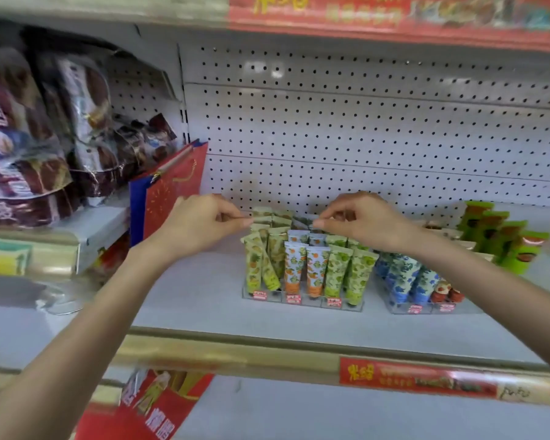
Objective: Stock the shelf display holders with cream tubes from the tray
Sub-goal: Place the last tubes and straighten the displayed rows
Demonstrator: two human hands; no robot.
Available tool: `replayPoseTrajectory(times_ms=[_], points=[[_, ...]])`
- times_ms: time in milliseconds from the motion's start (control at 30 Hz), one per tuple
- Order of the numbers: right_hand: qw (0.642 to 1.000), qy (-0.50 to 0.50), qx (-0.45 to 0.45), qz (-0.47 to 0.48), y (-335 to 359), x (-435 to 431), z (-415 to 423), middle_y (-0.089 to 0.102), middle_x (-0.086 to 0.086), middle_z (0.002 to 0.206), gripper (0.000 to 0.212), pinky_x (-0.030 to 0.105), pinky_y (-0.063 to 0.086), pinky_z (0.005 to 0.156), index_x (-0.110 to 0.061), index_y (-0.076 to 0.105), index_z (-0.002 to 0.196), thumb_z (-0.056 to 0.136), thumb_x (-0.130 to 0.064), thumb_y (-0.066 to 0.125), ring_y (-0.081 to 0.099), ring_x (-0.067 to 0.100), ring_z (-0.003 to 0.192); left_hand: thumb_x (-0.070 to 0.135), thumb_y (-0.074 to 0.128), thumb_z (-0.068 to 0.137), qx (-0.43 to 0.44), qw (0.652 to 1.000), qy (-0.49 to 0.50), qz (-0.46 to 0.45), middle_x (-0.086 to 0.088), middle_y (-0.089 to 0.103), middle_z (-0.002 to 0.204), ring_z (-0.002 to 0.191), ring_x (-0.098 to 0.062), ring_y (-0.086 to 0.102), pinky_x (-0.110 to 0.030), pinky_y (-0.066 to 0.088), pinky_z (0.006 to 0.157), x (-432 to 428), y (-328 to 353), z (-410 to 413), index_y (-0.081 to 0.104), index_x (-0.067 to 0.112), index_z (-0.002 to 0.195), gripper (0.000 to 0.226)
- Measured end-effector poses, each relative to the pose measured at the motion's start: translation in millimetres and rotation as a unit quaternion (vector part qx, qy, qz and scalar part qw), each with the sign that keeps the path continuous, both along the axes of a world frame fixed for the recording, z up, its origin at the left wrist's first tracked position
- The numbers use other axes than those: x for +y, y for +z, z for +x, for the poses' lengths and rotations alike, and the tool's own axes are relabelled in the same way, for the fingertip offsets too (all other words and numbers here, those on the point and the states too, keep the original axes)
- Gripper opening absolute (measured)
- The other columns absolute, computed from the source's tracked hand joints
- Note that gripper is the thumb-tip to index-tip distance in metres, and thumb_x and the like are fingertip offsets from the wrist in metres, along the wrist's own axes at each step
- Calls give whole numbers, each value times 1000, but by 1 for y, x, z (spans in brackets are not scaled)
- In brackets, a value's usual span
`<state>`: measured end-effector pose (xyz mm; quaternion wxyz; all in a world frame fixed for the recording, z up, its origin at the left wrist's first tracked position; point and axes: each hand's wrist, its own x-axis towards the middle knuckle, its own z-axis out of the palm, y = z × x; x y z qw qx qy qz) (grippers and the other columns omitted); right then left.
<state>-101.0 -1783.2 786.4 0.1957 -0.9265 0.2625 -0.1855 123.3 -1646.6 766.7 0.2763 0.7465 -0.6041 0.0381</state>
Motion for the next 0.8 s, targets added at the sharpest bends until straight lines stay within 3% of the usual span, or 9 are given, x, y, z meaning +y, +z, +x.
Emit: replayPoseTrajectory(times_ms=[200, 300, 500, 667, 800], points=[[999, 33, 21, -17, 6, 4, 34, 49, -10, 76, 14, 9, 34, 58, -22, 71, 91, 86, -33, 65, 42, 1, 65, 41, 61, 86, 19, 997, 38, 65, 13, 57, 88, 86, -11, 47, -47, 32, 103, -19, -22, 25, 72, 27, 98, 22], [998, 42, 36, -8, 5, 2, 43, 48, -11, 76, 11, 7, 34, 58, -22, 70, 90, 87, -32, 65, 42, 3, 65, 40, 62, 86, 20, 994, 49, 96, 11, 64, 97, 88, -9, 48, -41, 31, 101, -26, -33, 30, 71, 30, 98, 19], [998, 34, 38, 28, 0, -5, 55, 49, -9, 75, 9, 22, 35, 63, -25, 71, 89, 86, -32, 66, 41, 9, 67, 37, 62, 87, 47, 993, 51, 95, 18, 63, 96, 86, -5, 46, -40, 33, 100, -30, -46, 36, 72, 32, 97, 16], [998, 34, 24, 43, -1, -9, 59, 50, -8, 75, 6, 23, 37, 66, -25, 71, 86, 84, -30, 68, 43, 8, 67, 35, 63, 86, 57, 994, 48, 82, 22, 52, 79, 84, -6, 44, -42, 31, 103, -35, -48, 36, 73, 30, 95, 14], [998, 39, 26, 41, -2, -10, 61, 51, -7, 77, 5, 19, 35, 64, -26, 70, 86, 84, -29, 68, 41, 6, 65, 37, 65, 84, 55, 996, 45, 61, 18, 55, 78, 78, -5, 45, -31, 33, 89, -37, -53, 36, 73, 30, 94, 14]])
